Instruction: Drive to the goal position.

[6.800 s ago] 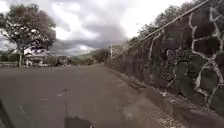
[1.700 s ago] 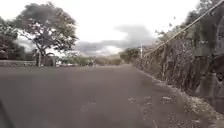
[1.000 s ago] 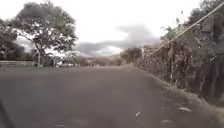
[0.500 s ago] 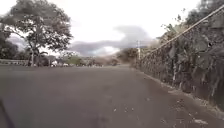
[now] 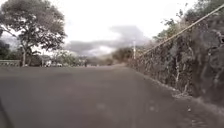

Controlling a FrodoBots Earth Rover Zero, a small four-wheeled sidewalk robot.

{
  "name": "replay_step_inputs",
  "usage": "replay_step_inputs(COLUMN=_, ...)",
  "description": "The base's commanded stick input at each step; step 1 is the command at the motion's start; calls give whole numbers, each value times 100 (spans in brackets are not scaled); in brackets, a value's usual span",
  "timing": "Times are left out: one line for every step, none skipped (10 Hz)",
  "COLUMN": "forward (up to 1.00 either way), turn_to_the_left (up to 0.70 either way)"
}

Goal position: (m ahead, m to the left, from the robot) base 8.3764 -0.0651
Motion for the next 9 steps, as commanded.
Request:
replay_step_inputs(forward=100, turn_to_the_left=0)
replay_step_inputs(forward=100, turn_to_the_left=0)
replay_step_inputs(forward=100, turn_to_the_left=0)
replay_step_inputs(forward=100, turn_to_the_left=0)
replay_step_inputs(forward=100, turn_to_the_left=0)
replay_step_inputs(forward=100, turn_to_the_left=0)
replay_step_inputs(forward=100, turn_to_the_left=0)
replay_step_inputs(forward=100, turn_to_the_left=0)
replay_step_inputs(forward=100, turn_to_the_left=0)
